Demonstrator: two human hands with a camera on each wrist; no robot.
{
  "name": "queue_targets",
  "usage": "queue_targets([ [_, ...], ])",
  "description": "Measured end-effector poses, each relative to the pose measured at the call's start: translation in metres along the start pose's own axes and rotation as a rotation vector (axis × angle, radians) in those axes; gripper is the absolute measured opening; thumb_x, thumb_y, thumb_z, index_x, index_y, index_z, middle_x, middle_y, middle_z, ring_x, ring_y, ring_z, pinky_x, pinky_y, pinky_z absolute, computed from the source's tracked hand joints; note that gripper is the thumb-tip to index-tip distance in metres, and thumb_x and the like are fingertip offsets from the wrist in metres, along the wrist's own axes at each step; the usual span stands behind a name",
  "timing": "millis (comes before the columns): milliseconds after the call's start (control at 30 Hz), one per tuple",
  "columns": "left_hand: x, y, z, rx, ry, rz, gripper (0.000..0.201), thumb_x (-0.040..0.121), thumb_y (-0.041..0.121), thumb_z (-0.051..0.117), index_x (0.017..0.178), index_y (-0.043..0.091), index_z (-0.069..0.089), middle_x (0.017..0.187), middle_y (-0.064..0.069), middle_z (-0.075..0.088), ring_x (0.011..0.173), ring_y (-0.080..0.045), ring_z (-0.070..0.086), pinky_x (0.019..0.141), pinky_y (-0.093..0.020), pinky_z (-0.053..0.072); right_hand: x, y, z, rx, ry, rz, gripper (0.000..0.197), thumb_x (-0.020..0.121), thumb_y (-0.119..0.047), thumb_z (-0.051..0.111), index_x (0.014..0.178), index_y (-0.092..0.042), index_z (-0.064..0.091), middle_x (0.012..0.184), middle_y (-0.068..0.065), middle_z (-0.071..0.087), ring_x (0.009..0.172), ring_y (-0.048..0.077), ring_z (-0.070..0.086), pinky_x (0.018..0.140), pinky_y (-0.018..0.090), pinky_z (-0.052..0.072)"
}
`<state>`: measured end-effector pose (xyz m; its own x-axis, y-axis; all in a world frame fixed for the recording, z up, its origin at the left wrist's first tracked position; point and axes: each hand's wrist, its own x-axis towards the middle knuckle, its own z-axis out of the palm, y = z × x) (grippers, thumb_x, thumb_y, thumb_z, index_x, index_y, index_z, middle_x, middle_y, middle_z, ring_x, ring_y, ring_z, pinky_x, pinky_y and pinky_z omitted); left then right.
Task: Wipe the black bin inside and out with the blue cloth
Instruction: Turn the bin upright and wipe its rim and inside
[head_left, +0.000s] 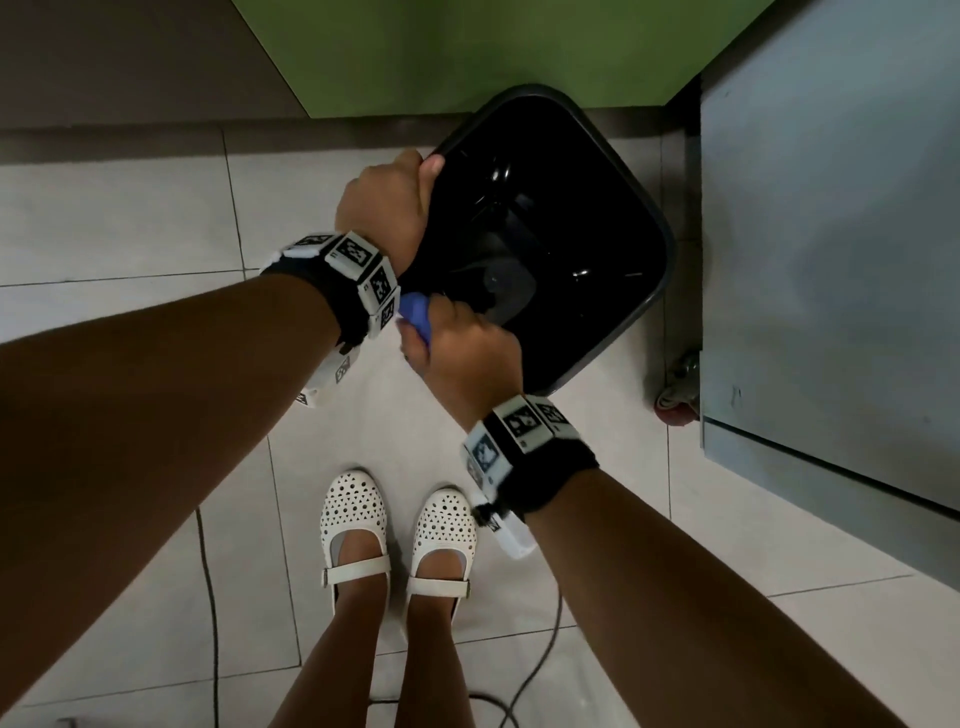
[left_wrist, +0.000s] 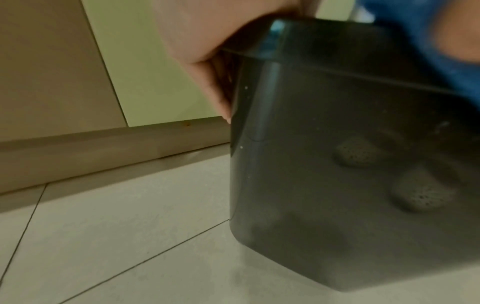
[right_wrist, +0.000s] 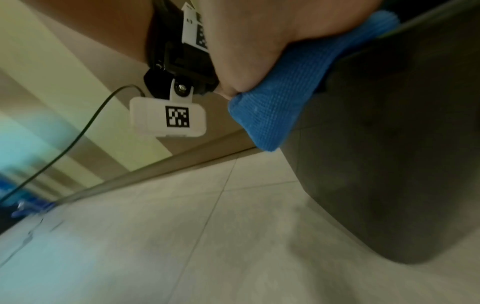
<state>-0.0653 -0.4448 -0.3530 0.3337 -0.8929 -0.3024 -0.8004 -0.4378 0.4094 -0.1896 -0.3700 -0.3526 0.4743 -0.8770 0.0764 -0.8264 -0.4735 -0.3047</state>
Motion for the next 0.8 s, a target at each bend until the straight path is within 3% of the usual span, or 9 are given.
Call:
queue_targets([
  [67, 0.001, -0.001, -0.001, 0.018, -0.021, 0.003, 0.048, 0.100, 0.037, 0.022, 0.110, -0.001, 0.050, 0.106, -0.029, 0.061, 0.097, -0.046, 0.055, 0.074, -0.042, 0.037, -0.020, 0.018, -0.006, -0.017, -0.026, -0.046, 0.036, 0.082, -0.044, 0.044, 0.073, -0.017, 0.065, 0.056, -0.001, 0.061, 0.045, 0.017, 0.060, 0.039, 0.020, 0.038],
  [233, 0.003, 0.004, -0.004, 0.006, -0.044, 0.076, 0.049, 0.100, 0.038, 0.021, 0.112, 0.002, 0.052, 0.104, -0.028, 0.063, 0.096, -0.045, 0.056, 0.077, -0.043, 0.040, -0.050, 0.074, -0.023, -0.022, -0.056, -0.366, 0.032, 0.085, -0.044, 0.055, 0.077, -0.014, 0.065, 0.056, -0.001, 0.059, 0.050, 0.018, 0.058, 0.052, 0.028, 0.048],
  [333, 0.007, 0.008, -0.007, -0.065, -0.016, 0.037, 0.049, 0.100, 0.040, 0.024, 0.116, 0.003, 0.051, 0.106, -0.027, 0.063, 0.099, -0.044, 0.057, 0.079, -0.043, 0.042, -0.043, 0.066, -0.020, -0.009, -0.055, -0.302, 0.036, 0.084, -0.045, 0.053, 0.065, -0.015, 0.058, 0.050, -0.001, 0.056, 0.043, 0.018, 0.055, 0.045, 0.026, 0.044],
  [500, -0.013, 0.012, 0.013, -0.500, 0.221, -0.387, 0.051, 0.097, 0.041, 0.035, 0.135, 0.006, 0.039, 0.124, -0.016, 0.061, 0.116, -0.031, 0.055, 0.089, -0.030, 0.038, -0.030, 0.033, -0.006, 0.018, 0.023, -0.147, 0.036, 0.085, -0.041, 0.047, 0.065, -0.012, 0.058, 0.053, 0.002, 0.059, 0.042, 0.020, 0.056, 0.041, 0.022, 0.038],
  [567, -0.023, 0.018, 0.025, -0.623, 0.265, -0.461, 0.049, 0.098, 0.038, 0.034, 0.136, 0.006, 0.036, 0.126, -0.015, 0.060, 0.116, -0.030, 0.055, 0.087, -0.024, 0.036, -0.022, 0.024, -0.005, 0.005, 0.036, -0.103, 0.038, 0.084, -0.040, 0.045, 0.064, -0.012, 0.060, 0.050, 0.002, 0.059, 0.039, 0.020, 0.055, 0.038, 0.021, 0.035],
  [700, -0.022, 0.020, 0.029, -0.632, 0.289, -0.376, 0.038, 0.100, 0.026, 0.029, 0.127, 0.001, 0.040, 0.116, -0.018, 0.063, 0.107, -0.033, 0.058, 0.076, -0.022, 0.035, -0.015, 0.021, -0.006, -0.033, 0.091, -0.041, 0.042, 0.086, -0.037, 0.041, 0.090, -0.012, 0.075, 0.049, -0.001, 0.063, 0.038, 0.016, 0.056, 0.038, 0.019, 0.036],
  [800, -0.016, 0.019, 0.026, -0.564, 0.272, -0.319, 0.038, 0.101, 0.024, 0.028, 0.126, -0.001, 0.040, 0.112, -0.022, 0.064, 0.103, -0.036, 0.059, 0.078, -0.028, 0.037, -0.014, 0.019, -0.004, -0.019, 0.106, -0.003, 0.041, 0.089, -0.032, 0.040, 0.098, -0.014, 0.075, 0.057, 0.001, 0.069, 0.048, 0.016, 0.064, 0.047, 0.020, 0.045],
])
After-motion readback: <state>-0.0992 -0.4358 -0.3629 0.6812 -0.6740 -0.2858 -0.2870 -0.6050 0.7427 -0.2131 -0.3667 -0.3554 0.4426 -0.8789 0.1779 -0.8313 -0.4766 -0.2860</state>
